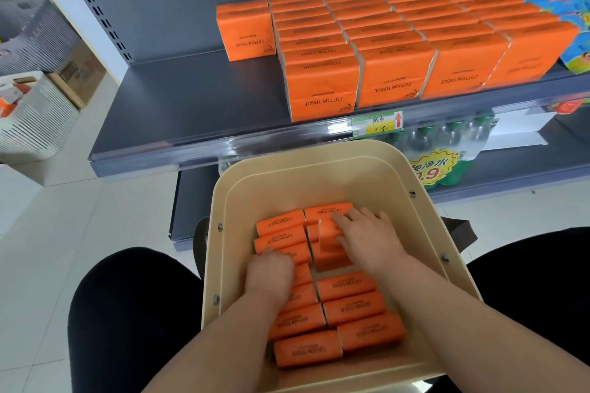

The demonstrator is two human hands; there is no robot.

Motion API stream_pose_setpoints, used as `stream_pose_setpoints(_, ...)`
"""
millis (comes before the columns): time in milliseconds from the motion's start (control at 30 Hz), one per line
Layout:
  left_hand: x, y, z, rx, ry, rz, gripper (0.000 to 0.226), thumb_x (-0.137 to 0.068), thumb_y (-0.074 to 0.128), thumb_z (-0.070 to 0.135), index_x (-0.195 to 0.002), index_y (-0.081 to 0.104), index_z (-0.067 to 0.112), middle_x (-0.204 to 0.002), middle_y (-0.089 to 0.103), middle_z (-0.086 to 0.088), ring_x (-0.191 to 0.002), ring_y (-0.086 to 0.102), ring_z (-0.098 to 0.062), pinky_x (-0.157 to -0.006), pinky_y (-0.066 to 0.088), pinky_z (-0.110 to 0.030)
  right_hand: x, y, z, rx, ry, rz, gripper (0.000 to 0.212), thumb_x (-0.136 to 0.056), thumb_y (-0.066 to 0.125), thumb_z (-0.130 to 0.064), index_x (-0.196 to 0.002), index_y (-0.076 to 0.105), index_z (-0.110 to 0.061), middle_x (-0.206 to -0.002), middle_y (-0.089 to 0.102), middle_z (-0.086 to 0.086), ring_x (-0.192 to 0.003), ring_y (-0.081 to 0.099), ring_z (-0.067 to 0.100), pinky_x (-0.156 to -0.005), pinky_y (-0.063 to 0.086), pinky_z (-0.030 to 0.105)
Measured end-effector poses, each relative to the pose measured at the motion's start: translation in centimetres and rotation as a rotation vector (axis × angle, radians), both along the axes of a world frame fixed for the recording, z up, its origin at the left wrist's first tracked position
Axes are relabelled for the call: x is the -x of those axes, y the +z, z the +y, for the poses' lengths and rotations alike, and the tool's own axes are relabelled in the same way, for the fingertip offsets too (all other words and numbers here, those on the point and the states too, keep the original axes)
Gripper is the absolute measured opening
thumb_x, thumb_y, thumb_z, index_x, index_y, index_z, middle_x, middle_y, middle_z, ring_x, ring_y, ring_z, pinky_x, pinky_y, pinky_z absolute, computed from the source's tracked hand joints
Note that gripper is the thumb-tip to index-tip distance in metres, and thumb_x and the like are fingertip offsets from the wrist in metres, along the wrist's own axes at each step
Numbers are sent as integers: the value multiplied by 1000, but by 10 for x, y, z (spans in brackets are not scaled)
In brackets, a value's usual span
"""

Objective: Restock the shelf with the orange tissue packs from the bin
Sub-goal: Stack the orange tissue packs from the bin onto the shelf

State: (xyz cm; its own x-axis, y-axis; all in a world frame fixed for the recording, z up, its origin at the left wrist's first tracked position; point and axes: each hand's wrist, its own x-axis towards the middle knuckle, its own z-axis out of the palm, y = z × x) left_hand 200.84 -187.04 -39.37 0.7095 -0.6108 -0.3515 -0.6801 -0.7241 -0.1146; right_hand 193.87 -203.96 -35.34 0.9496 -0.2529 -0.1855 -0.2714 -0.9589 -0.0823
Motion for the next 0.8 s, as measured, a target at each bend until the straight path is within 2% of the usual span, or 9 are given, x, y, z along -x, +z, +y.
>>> stream_pose_setpoints(67, 1, 1, -5, -26, -47, -13, 33, -93, 36, 2, -107, 64, 14, -115, 63, -7, -111, 55, -24, -87, 46, -36, 2, -5, -3, -10, -20, 82, 60, -96, 47, -37, -149, 23, -22, -141, 41, 1, -128, 36, 25, -103, 29, 41)
stream_pose_setpoints(167, -1, 4, -9, -42, -100, -12, 30, -92, 40, 4, -103, 64, 16, -112, 64, -5, -109, 55, -24, -87, 45, -35, 3, -6, -6, 36, -23, 103, 68, -91, 48, -13, -151, 15, -21, -142, 38, 3, -129, 35, 26, -103, 29, 41)
stream_pose_setpoints(233, -2, 12, -14, -27, -121, -30, 30, -91, 41, 3, -104, 64, 17, -112, 64, -5, -108, 56, -25, -87, 46, -35, 3, -4, -8, 40, -45, 90, 69, -89, 44, -5, -150, 17, -22, -140, 40, 2, -129, 36, 26, -102, 30, 42)
stream_pose_setpoints(333, -7, 33, -23, 34, -133, -49, 32, -90, 40, 3, -107, 65, 13, -114, 64, -7, -109, 58, -27, -86, 48, -35, 2, -2, -8, 57, -56, 52, 63, -88, 41, -5, -146, 24, -24, -137, 44, 0, -126, 39, 25, -98, 32, 42)
stream_pose_setpoints(433, -18, 60, -29, 74, -97, -40, 28, -91, 43, 6, -106, 66, 13, -114, 65, -8, -108, 61, -28, -84, 50, -35, 2, 2, -3, 41, -91, -26, 49, -89, 38, -4, -133, 35, -24, -132, 49, -2, -123, 43, 23, -94, 33, 41)
stream_pose_setpoints(633, -28, 89, -30, 81, -33, -74, 30, -93, 42, 5, -114, 61, 12, -120, 62, -10, -112, 59, -30, -87, 48, -37, 1, 12, 2, 54, -93, -121, 44, -89, 40, -7, -129, 38, -25, -127, 51, -3, -120, 45, 23, -94, 33, 41)
stream_pose_setpoints(700, -27, 83, -26, 62, -15, -32, 29, -94, 41, 6, -117, 59, 12, -121, 62, -10, -113, 59, -30, -87, 48, -37, 0, 11, 4, 35, -97, -110, 44, -89, 40, -6, -129, 37, -25, -128, 51, -3, -120, 45, 23, -95, 34, 41)
stream_pose_setpoints(767, -26, 72, -21, 103, 30, 73, 26, -98, 43, 19, -122, 53, 12, -122, 61, -12, -114, 57, -30, -89, 46, -37, 0, 10, 3, 3, -107, -85, 44, -89, 40, -6, -129, 38, -24, -129, 51, -1, -121, 45, 23, -95, 35, 42)
stream_pose_setpoints(800, -25, 67, -20, 127, 58, 137, 32, -98, 45, 28, -125, 48, 11, -124, 59, -13, -116, 55, -31, -91, 45, -37, 0, 8, 1, -11, -114, -69, 44, -89, 39, -6, -129, 38, -24, -130, 50, 0, -122, 45, 24, -95, 36, 42)
